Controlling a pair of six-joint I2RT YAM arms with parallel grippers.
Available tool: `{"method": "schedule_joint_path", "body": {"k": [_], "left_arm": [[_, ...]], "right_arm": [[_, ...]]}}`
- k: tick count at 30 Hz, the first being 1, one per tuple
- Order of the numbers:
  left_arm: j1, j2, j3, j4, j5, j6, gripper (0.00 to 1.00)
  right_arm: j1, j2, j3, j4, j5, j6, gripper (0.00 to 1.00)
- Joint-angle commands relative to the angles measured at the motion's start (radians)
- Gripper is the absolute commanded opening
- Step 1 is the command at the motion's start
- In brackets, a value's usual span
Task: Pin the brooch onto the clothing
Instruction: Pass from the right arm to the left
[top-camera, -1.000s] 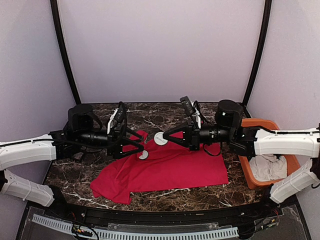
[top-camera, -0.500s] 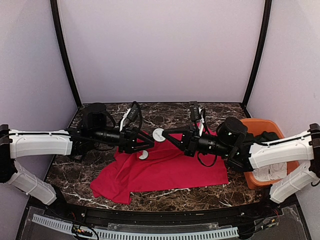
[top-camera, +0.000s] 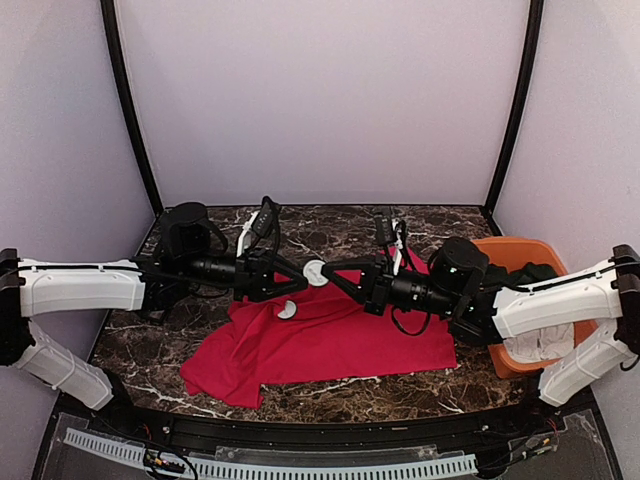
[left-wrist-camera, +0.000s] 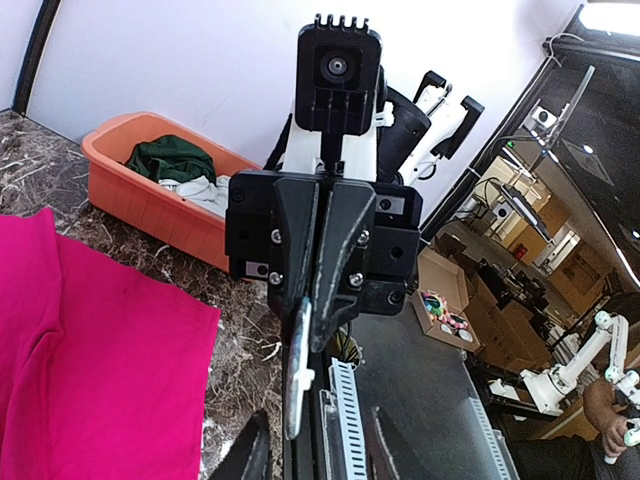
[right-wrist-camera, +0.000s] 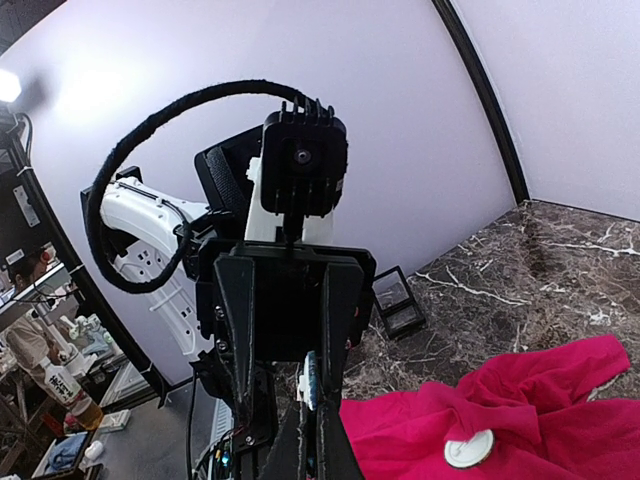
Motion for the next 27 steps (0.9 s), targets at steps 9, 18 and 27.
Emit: {"method": "schedule_joint_path", "body": {"k": [9,18,27], "left_arm": [[0.003,0.010,0.029,0.024,0.029,-0.012,0.11],[0.004,0.015,0.064,-0.083,0.042,0.035,0.01],[0.003,-0.084,0.181,-0.649,0.081,0.327,0.01]], "right_arm": [[0.012,0.027,0.018,0.032,-0.012,0.019,0.00],[0.013,0.026,0.063,-0.084,-0.082,-0.011,0.15],[-0.052,-0.129,0.170,-0.576,-0.261,-0.195,0.53]]}}
